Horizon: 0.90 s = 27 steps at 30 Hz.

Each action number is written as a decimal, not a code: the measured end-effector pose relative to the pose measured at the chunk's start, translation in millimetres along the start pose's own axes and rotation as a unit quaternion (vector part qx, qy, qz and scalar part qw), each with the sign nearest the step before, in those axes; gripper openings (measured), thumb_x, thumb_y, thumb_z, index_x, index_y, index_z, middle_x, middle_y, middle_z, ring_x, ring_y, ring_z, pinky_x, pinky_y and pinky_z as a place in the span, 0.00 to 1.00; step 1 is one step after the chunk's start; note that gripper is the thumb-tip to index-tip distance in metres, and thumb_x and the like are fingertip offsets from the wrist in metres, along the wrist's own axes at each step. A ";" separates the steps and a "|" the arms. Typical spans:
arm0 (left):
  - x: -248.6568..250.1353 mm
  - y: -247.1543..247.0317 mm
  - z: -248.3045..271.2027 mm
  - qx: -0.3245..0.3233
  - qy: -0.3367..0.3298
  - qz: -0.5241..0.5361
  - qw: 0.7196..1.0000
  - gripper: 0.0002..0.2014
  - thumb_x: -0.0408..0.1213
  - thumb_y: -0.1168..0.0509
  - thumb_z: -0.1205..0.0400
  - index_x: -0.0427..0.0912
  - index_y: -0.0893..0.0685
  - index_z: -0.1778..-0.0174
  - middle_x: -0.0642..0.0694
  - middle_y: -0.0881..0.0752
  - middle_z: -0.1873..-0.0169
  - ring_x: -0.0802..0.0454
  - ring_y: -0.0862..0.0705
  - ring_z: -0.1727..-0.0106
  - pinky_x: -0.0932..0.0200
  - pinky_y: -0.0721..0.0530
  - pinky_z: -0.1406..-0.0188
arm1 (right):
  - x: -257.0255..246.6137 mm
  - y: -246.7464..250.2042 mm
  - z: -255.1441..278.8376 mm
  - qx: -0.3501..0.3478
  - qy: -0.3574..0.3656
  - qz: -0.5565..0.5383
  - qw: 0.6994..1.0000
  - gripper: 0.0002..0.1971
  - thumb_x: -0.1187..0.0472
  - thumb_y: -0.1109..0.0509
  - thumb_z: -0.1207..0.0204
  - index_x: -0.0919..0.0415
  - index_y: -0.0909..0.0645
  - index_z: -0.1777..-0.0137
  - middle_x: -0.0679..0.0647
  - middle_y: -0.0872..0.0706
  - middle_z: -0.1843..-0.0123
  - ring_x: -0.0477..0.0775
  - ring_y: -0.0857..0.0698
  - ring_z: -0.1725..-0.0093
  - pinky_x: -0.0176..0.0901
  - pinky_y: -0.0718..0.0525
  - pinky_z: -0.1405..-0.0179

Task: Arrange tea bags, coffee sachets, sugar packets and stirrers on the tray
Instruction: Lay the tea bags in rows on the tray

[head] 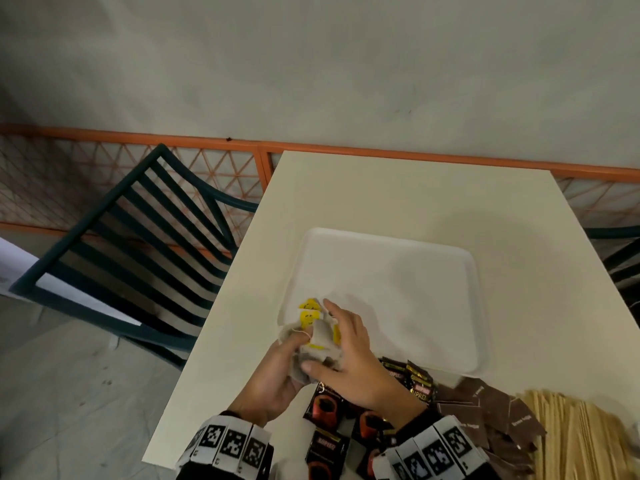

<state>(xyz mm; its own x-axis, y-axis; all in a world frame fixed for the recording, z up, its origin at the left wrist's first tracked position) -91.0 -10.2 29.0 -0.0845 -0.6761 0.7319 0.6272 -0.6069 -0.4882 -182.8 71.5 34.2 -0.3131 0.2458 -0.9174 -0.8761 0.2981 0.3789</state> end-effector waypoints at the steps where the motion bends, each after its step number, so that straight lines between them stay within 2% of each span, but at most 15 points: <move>1: 1.0 -3.7 -3.0 -0.001 -0.008 0.010 1.000 0.15 0.38 0.38 0.23 0.34 0.17 0.44 0.38 0.12 0.60 0.50 0.13 0.66 0.59 0.18 0.70 | 1.3 8.6 0.1 -0.001 -0.017 -0.065 0.998 0.41 0.50 0.27 0.28 0.37 0.53 0.24 0.45 0.39 0.29 0.42 0.35 0.28 0.38 0.28 0.31; 3: 4.2 -12.8 -8.7 0.002 -0.023 0.036 0.999 0.11 0.35 0.37 0.24 0.36 0.14 0.50 0.39 0.11 0.63 0.51 0.14 0.71 0.62 0.20 0.77 | 3.6 25.9 -0.3 0.001 -0.061 -0.169 0.984 0.35 0.49 0.32 0.25 0.40 0.48 0.24 0.46 0.31 0.31 0.37 0.25 0.36 0.26 0.21 0.46; 4: 5.9 -16.3 -11.3 0.003 -0.030 0.045 0.999 0.11 0.35 0.37 0.24 0.36 0.14 0.51 0.39 0.11 0.62 0.51 0.14 0.71 0.63 0.20 0.78 | 5.2 32.5 -1.0 0.001 -0.077 -0.178 0.981 0.29 0.48 0.36 0.24 0.41 0.43 0.26 0.46 0.27 0.34 0.35 0.22 0.44 0.23 0.21 0.52; 5: 5.8 -18.2 -15.0 0.002 -0.038 0.048 0.998 0.11 0.35 0.37 0.23 0.35 0.15 0.49 0.38 0.12 0.60 0.51 0.14 0.70 0.63 0.19 0.77 | 7.6 38.4 -2.3 0.002 -0.086 -0.168 0.982 0.22 0.46 0.38 0.23 0.41 0.36 0.29 0.46 0.23 0.38 0.34 0.20 0.51 0.23 0.21 0.57; 7: 7.8 -22.5 -20.3 0.002 -0.048 0.038 0.998 0.13 0.35 0.41 0.21 0.33 0.17 0.47 0.38 0.11 0.61 0.50 0.13 0.68 0.63 0.18 0.75 | 16.2 46.8 -6.5 0.022 -0.084 -0.151 0.985 0.12 0.49 0.38 0.21 0.47 0.23 0.40 0.47 0.17 0.47 0.35 0.19 0.59 0.29 0.20 0.61; 9: 7.4 -24.3 -25.9 0.017 -0.054 0.023 0.998 0.12 0.34 0.43 0.22 0.34 0.17 0.49 0.39 0.11 0.63 0.50 0.12 0.68 0.62 0.17 0.76 | 23.3 51.9 -9.1 0.048 -0.088 -0.158 0.982 0.06 0.55 0.34 0.22 0.53 0.18 0.48 0.50 0.15 0.51 0.43 0.17 0.57 0.34 0.18 0.60; 11: 6.1 -24.9 -29.5 0.041 -0.058 0.020 0.997 0.10 0.32 0.40 0.22 0.34 0.18 0.49 0.39 0.12 0.63 0.49 0.13 0.69 0.62 0.18 0.76 | 29.8 56.7 -11.8 0.068 -0.104 -0.186 0.975 0.04 0.59 0.32 0.23 0.57 0.18 0.51 0.53 0.13 0.50 0.52 0.15 0.53 0.41 0.16 0.53; 14: 5.4 -23.0 -32.1 0.076 -0.050 0.031 0.995 0.05 0.31 0.39 0.20 0.35 0.18 0.56 0.37 0.16 0.65 0.48 0.16 0.73 0.62 0.19 0.78 | 35.4 63.4 -17.6 0.087 -0.117 -0.250 0.957 0.03 0.63 0.33 0.22 0.59 0.18 0.52 0.52 0.13 0.52 0.50 0.14 0.51 0.41 0.13 0.50; 16: 7.2 -20.1 -35.2 0.084 -0.049 0.037 0.995 0.09 0.29 0.43 0.18 0.37 0.19 0.61 0.38 0.17 0.68 0.46 0.19 0.72 0.62 0.20 0.80 | 37.4 67.7 -23.1 0.089 -0.122 -0.276 0.949 0.04 0.66 0.34 0.22 0.59 0.18 0.52 0.51 0.12 0.53 0.50 0.13 0.51 0.40 0.13 0.52; 19: 9.4 -13.4 -43.1 0.073 -0.042 0.054 0.995 0.08 0.30 0.43 0.19 0.35 0.18 0.57 0.37 0.15 0.66 0.40 0.18 0.65 0.61 0.19 0.80 | 36.4 71.3 -33.3 0.067 -0.118 -0.279 0.951 0.06 0.67 0.35 0.22 0.59 0.17 0.51 0.52 0.12 0.53 0.50 0.14 0.52 0.40 0.14 0.54; 21: 11.1 -8.6 -51.7 0.044 -0.026 0.059 0.997 0.11 0.35 0.36 0.21 0.33 0.17 0.47 0.35 0.12 0.57 0.41 0.13 0.62 0.60 0.17 0.76 | 32.4 68.9 -41.3 0.036 -0.114 -0.256 0.959 0.06 0.66 0.35 0.21 0.58 0.20 0.48 0.53 0.12 0.53 0.48 0.15 0.54 0.38 0.16 0.55; 23: 12.8 -3.4 -60.4 0.008 -0.016 0.052 0.999 0.25 0.46 0.26 0.29 0.34 0.18 0.40 0.34 0.13 0.49 0.43 0.12 0.55 0.58 0.15 0.68 | 27.9 64.8 -50.9 0.016 -0.105 -0.204 0.973 0.06 0.65 0.36 0.21 0.60 0.24 0.45 0.56 0.12 0.54 0.48 0.17 0.55 0.34 0.18 0.58; 24: 14.2 -1.6 -63.9 -0.013 -0.013 0.046 0.999 0.32 0.52 0.23 0.35 0.37 0.17 0.40 0.35 0.13 0.47 0.45 0.12 0.54 0.58 0.16 0.66 | 26.4 63.3 -55.9 0.017 -0.100 -0.179 0.979 0.06 0.64 0.36 0.21 0.61 0.24 0.46 0.56 0.12 0.54 0.48 0.17 0.56 0.32 0.20 0.59; 25: 15.3 0.4 -67.3 -0.032 -0.011 0.042 0.999 0.34 0.57 0.22 0.38 0.41 0.15 0.41 0.37 0.13 0.47 0.48 0.13 0.54 0.59 0.17 0.65 | 25.2 62.4 -60.3 0.025 -0.100 -0.161 0.982 0.05 0.64 0.36 0.21 0.62 0.24 0.47 0.53 0.12 0.54 0.46 0.18 0.56 0.32 0.20 0.60; 27: 18.6 6.0 -73.0 -0.061 -0.014 0.061 0.996 0.35 0.62 0.24 0.38 0.44 0.16 0.40 0.39 0.13 0.48 0.50 0.14 0.56 0.59 0.20 0.65 | 24.6 60.6 -69.4 0.034 -0.110 -0.144 0.983 0.03 0.62 0.34 0.21 0.60 0.21 0.50 0.50 0.13 0.53 0.43 0.17 0.56 0.36 0.18 0.56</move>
<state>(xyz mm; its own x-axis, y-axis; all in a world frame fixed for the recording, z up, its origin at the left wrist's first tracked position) -145.3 -56.9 5.0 0.0086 -0.7369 0.6759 0.5331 -0.5685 -0.6266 -269.0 31.5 26.1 0.0385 0.3330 -0.9421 -0.8882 0.4435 0.1205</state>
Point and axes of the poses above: each hand's wrist, its own z-axis away from the middle knuckle, its own y-axis out of the back of the hand, x = y × z, the point moved 3 cm from there along -z, towards the middle knuckle
